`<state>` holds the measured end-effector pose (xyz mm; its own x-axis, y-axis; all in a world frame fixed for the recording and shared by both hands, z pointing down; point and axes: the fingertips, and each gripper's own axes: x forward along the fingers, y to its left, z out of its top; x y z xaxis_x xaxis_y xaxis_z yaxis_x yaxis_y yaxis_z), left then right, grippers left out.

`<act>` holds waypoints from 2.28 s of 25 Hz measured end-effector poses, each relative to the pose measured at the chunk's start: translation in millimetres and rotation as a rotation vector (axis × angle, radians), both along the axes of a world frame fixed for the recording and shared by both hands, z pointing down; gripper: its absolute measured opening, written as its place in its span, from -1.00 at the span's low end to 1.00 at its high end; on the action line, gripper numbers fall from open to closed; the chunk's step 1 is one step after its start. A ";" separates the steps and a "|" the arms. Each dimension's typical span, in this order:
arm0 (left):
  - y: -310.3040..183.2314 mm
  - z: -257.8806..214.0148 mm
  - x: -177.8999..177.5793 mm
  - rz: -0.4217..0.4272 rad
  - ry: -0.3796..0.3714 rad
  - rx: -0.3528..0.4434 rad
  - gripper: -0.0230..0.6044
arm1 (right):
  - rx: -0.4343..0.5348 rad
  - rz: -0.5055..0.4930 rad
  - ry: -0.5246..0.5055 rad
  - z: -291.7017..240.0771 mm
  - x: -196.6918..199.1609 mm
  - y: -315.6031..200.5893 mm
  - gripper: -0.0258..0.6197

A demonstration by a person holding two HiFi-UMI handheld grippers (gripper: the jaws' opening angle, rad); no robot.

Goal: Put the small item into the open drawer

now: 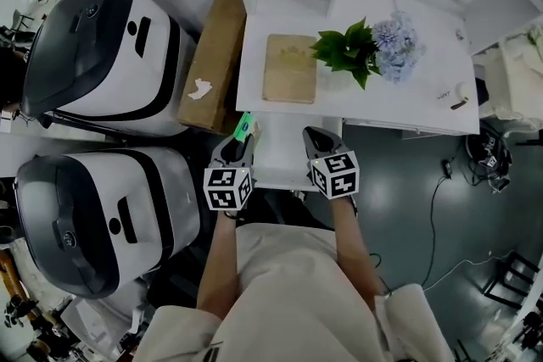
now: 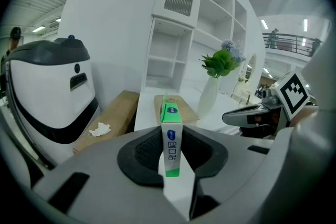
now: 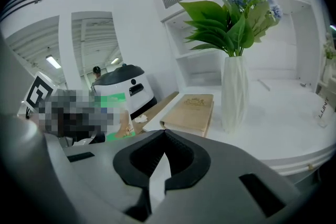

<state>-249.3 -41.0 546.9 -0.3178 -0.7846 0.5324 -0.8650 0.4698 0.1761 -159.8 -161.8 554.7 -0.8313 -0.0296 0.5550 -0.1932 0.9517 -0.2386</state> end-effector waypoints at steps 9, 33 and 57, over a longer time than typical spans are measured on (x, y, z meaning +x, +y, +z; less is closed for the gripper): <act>-24.7 36.0 -2.9 0.291 0.053 -0.060 -0.59 | -0.024 0.171 0.084 32.7 6.4 -0.9 -0.85; -44.2 144.9 39.5 0.839 0.128 -0.231 -0.59 | -0.044 0.416 0.218 80.1 43.1 57.2 -0.85; -64.5 251.0 121.4 1.035 0.380 -0.456 -0.59 | -0.083 0.560 0.293 106.8 97.7 75.9 -0.85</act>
<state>-127.9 -105.5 797.9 0.5925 -0.2891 0.7519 -0.7985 -0.3341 0.5007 -62.1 -85.9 661.5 -0.5157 -0.3628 0.7762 -0.7245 0.6682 -0.1690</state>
